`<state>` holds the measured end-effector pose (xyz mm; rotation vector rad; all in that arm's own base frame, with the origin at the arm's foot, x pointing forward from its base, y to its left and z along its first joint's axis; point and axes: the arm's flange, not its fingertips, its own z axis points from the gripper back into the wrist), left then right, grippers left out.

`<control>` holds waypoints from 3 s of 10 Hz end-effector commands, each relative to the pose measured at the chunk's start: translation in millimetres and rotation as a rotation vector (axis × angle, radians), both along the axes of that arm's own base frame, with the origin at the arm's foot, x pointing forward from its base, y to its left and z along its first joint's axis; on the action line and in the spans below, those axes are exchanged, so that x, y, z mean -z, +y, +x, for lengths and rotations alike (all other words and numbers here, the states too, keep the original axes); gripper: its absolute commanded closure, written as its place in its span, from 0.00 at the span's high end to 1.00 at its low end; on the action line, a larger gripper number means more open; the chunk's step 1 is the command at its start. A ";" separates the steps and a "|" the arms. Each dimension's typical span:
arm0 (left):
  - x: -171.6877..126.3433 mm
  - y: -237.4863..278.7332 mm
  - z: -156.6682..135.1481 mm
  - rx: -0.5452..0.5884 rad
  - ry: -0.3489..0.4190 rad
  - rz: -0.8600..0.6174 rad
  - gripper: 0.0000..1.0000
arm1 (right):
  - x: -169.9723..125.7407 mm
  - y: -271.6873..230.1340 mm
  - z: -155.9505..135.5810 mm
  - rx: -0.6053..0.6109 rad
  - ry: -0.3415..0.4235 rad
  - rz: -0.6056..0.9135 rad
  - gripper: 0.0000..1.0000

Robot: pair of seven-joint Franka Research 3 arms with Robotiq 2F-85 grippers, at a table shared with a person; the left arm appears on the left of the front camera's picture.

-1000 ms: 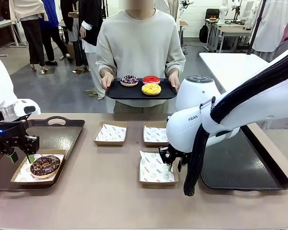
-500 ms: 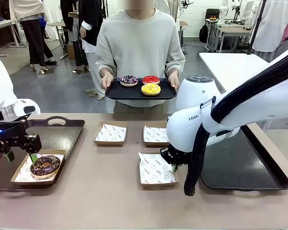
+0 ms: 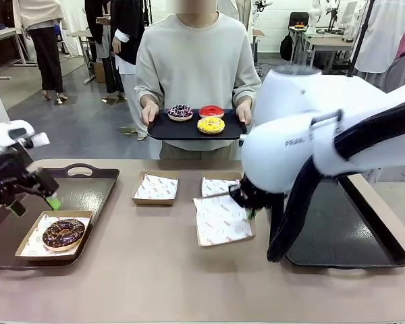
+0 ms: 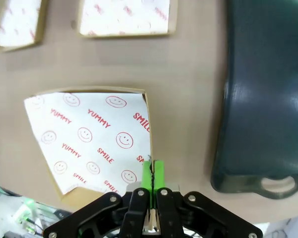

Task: Individually package the donuts and arrange them on the tray.
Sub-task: Place the picked Paper togo box on the Handle tray while simultaneously picking up another Paper togo box from the table with the other hand.

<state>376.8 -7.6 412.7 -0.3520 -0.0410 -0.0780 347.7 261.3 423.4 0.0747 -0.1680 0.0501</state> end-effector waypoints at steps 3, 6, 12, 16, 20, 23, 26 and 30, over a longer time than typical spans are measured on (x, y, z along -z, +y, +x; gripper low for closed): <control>-55.4 78.2 -37.3 -0.013 -0.049 -0.455 1.00 | -93.3 -19.4 15.3 0.022 -0.014 -0.003 0.00; -49.5 153.8 -39.1 -0.085 -0.054 -0.708 1.00 | -133.8 -14.1 74.5 0.009 0.094 0.016 0.00; -30.8 249.1 -50.8 -0.161 -0.106 -0.910 1.00 | -134.9 -3.1 156.2 0.095 0.170 0.047 0.00; -26.9 248.4 -54.4 -0.165 -0.110 -0.917 1.00 | -116.8 -6.4 174.2 0.116 0.162 0.021 0.00; -22.9 252.5 -57.7 -0.186 -0.078 -0.903 1.00 | -119.2 -11.7 166.1 0.093 0.166 0.049 0.00; -22.9 252.5 -57.7 -0.186 -0.078 -0.903 1.00 | -119.2 -11.7 166.1 0.093 0.166 0.049 0.00; -22.9 252.5 -57.7 -0.186 -0.078 -0.903 1.00 | -119.2 -11.7 166.1 0.093 0.166 0.049 0.00; -22.9 252.5 -57.7 -0.186 -0.078 -0.903 1.00 | -119.2 -11.7 166.1 0.093 0.166 0.049 0.00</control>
